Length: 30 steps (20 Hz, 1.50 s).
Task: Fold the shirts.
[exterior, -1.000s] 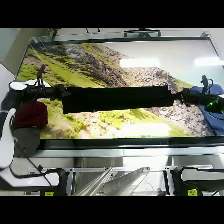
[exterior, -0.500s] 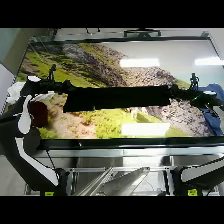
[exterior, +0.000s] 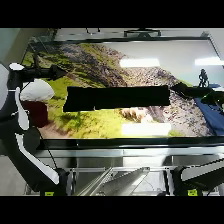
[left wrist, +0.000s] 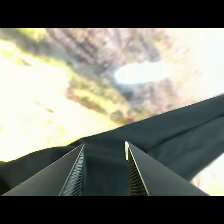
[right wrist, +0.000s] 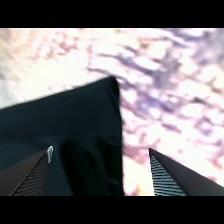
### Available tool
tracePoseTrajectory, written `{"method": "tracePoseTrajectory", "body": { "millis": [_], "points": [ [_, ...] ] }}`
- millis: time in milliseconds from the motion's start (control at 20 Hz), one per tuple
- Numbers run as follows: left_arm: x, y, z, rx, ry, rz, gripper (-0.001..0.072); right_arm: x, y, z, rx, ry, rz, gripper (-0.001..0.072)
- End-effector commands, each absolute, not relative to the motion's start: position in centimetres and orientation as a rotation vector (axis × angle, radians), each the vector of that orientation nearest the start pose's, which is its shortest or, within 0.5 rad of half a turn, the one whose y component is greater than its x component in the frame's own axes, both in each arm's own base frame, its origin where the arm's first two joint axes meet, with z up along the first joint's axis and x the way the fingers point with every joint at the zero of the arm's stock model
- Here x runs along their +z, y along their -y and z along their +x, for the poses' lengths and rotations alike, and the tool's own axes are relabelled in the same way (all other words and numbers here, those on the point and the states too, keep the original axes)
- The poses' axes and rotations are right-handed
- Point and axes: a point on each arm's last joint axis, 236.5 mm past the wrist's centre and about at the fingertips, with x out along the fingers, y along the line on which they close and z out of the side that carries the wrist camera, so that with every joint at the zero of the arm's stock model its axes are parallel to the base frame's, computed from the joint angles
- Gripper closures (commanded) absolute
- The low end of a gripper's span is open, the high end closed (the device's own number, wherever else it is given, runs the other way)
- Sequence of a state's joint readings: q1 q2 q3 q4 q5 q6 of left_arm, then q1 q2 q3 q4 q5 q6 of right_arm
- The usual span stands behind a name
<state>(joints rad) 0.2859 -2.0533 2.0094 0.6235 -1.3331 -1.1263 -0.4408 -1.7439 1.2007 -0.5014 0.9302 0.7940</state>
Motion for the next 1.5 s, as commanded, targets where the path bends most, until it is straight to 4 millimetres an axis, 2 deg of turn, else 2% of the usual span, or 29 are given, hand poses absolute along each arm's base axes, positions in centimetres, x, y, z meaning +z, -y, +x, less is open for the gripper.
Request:
{"method": "tracePoseTrajectory", "body": {
  "millis": [0,50,100,250,350,400,500,600,700,900,950,1050,1150,1300,1450],
  "points": [
    [4.3,2.1,56.0,-0.632,-1.018,-0.637,0.0419,-9.5,3.9,47.9,0.307,-1.025,0.694,0.0021],
    [4.1,2.2,55.5,-0.631,-1.031,-0.647,0.0419,-10.0,2.9,47.7,0.331,-1.045,0.708,0.0021],
    [3.9,2.5,55.1,-0.631,-1.044,-0.655,0.0419,-10.2,2.1,47.8,0.347,-1.054,0.714,0.0052],
    [3.6,3.1,53.9,-0.658,-1.084,-0.664,0.0421,-10.2,0.5,48.2,0.383,-1.062,0.694,0.0062],
    [3.7,4.3,53.0,-0.699,-1.118,-0.655,0.0422,-10.2,-0.2,48.3,0.385,-1.069,0.700,0.0311],
    [3.7,5.2,52.7,-0.720,-1.134,-0.648,0.0424,-10.1,-0.4,48.4,0.388,-1.067,0.705,0.0411],
    [3.7,7.4,51.9,-0.776,-1.162,-0.617,0.0701,-9.8,-0.6,48.8,0.378,-1.057,0.759,0.0697],
    [3.7,10.4,51.1,-0.832,-1.193,-0.584,0.0702,-8.2,-1.4,49.2,0.425,-1.031,0.798,0.0695],
    [3.7,14.1,50.2,-0.895,-1.223,-0.543,0.0703,-5.3,-2.6,49.1,0.529,-1.027,0.794,0.0696],
    [2.4,24.5,47.1,-1.034,-1.288,-0.426,0.0703,3.6,-4.2,48.3,0.675,-0.978,0.756,0.0696],
    [1.3,27.0,47.0,-1.021,-1.297,-0.417,0.0703,6.0,-4.7,48.0,0.712,-0.953,0.744,0.0696],
    [-2.4,31.7,47.8,-0.899,-1.299,-0.381,0.0703,11.7,-6.0,47.1,0.797,-0.882,0.746,0.0696],
    [-5.2,36.3,47.4,-0.859,-1.289,-0.361,0.0703,15.9,-6.9,46.1,0.856,-0.820,0.745,0.0696],
    [-8.5,41.9,45.9,-0.855,-1.314,-0.367,0.0703,19.5,-7.7,45.2,0.891,-0.764,0.767,0.0696],
    [-10.4,44.5,45.1,-0.849,-1.344,-0.419,0.0702,20.5,-8.4,44.4,0.920,-0.762,0.765,0.0695]
  ]
}}
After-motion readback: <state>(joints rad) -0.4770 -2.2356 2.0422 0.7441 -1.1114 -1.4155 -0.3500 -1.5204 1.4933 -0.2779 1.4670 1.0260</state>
